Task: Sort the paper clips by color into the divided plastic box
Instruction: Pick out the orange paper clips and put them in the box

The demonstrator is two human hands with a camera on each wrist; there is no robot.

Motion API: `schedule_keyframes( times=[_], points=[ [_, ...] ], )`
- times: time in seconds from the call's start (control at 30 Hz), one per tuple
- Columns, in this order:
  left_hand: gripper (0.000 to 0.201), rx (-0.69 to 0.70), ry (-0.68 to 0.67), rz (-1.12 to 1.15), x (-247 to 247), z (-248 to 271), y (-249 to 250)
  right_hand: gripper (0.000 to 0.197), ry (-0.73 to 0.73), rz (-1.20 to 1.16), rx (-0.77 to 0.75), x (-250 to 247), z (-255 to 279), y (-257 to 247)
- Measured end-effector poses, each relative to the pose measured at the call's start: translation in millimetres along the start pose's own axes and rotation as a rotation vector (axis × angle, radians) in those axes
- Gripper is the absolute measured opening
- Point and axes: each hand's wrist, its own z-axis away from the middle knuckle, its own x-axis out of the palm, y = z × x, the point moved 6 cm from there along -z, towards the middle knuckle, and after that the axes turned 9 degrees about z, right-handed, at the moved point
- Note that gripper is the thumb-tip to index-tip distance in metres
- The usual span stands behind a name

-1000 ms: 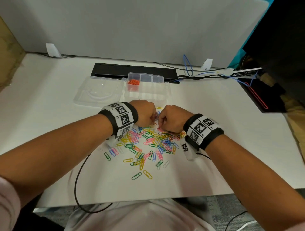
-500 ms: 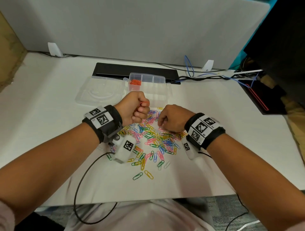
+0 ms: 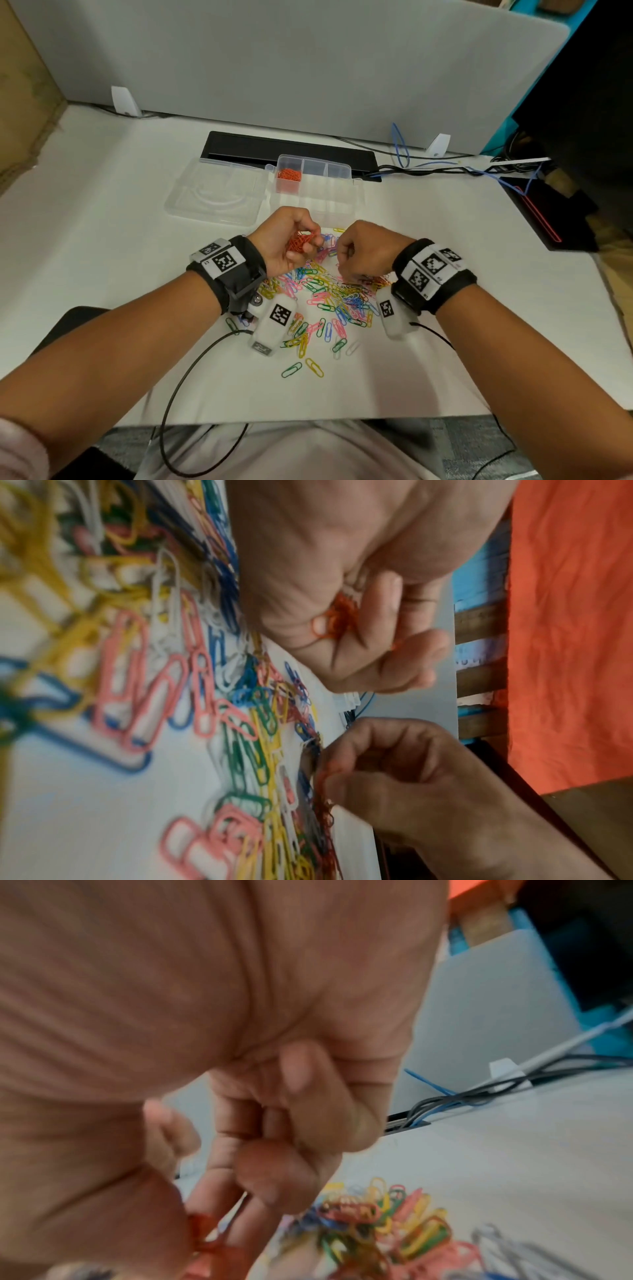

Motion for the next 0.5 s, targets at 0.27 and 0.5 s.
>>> schedule_keyframes(
  times=[0.27, 0.5],
  points=[
    [0.024, -0.039, 0.055, 0.123, -3, -1, -4, 0.013, 0.217, -0.461, -0.106, -42, 10, -3],
    [0.042, -0.056, 0.022, 0.193, 7, 0, -13, 0.013, 0.410, -0.509, -0.109, -55, 10, -17]
  ],
)
